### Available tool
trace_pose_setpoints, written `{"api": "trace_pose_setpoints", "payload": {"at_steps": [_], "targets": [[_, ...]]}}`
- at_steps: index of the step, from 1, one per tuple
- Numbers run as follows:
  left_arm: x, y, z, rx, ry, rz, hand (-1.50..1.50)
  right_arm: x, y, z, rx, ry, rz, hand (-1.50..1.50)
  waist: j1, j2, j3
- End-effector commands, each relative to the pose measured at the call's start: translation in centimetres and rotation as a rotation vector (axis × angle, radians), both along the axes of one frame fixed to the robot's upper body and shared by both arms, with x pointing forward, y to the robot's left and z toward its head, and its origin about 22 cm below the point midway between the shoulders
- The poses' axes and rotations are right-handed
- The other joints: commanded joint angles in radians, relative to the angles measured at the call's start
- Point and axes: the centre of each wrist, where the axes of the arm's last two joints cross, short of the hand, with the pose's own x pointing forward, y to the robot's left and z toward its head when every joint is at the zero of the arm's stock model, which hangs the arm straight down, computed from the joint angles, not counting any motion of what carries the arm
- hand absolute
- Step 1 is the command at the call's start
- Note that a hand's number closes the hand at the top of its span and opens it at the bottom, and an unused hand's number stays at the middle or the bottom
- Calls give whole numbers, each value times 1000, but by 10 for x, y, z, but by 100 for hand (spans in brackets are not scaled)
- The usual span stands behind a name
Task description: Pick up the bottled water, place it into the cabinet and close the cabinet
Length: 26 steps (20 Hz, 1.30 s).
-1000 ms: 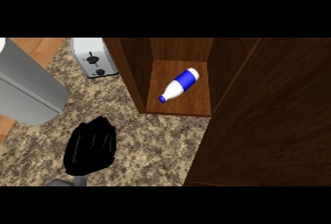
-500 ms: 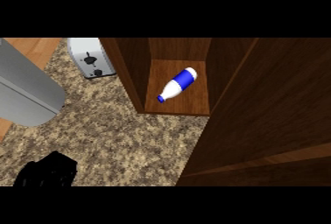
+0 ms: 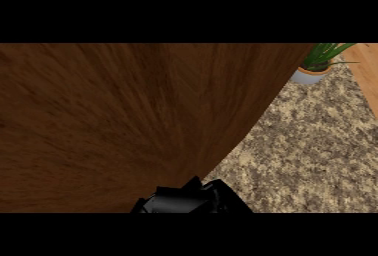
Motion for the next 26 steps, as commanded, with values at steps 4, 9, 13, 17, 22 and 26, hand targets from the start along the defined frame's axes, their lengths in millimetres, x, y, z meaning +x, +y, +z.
{"api": "trace_pose_setpoints", "payload": {"at_steps": [4,9,13,17,22,26], "targets": [[-13,27,3,0,-11,21,150,57,16,36,-4,42,-16,150,-13,3,1],[-27,44,19,5,-12,15,150,123,16,21,-13,48,-57,150,4,9,2],[-29,46,12,8,-7,31,150,156,2,10,-51,67,-63,150,-10,7,2],[-21,59,4,4,11,43,150,180,21,-7,-87,107,-64,150,-13,7,2],[-21,58,10,2,-16,20,150,210,9,-7,-99,136,-99,150,-6,10,2],[-19,66,15,9,-8,-6,150,219,10,-27,-115,135,-153,150,8,16,1]]}}
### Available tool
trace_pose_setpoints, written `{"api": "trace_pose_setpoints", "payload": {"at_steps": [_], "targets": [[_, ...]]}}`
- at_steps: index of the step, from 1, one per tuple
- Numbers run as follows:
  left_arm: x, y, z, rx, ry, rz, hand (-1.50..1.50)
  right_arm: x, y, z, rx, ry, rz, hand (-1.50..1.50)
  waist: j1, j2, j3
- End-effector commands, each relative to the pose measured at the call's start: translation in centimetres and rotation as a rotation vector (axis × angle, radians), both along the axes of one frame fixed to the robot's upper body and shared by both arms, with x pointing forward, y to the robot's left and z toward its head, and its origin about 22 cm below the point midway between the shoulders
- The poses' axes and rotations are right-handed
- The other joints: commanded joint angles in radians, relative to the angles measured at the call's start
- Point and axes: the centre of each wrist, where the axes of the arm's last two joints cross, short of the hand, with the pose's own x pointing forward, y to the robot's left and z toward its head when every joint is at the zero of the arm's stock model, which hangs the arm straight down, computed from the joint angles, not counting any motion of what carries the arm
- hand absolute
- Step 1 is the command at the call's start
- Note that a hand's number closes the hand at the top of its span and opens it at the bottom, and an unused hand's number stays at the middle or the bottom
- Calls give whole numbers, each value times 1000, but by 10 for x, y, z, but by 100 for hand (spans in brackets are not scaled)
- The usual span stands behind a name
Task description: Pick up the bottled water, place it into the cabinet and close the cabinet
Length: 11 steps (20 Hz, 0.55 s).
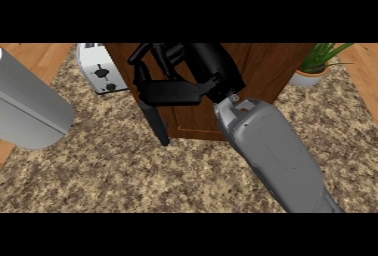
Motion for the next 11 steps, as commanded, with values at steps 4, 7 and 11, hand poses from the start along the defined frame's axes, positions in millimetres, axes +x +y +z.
{"api": "trace_pose_setpoints", "payload": {"at_steps": [4,7,11], "targets": [[9,4,-1,-2,-8,-17,150,45,-23,-30,-62,76,-171,150,15,55,-10],[6,5,6,9,-15,-29,150,50,-33,-21,-41,85,-191,150,19,50,-9],[15,2,13,-13,-40,-42,150,51,-17,-26,-56,80,-182,150,28,57,-9]]}}
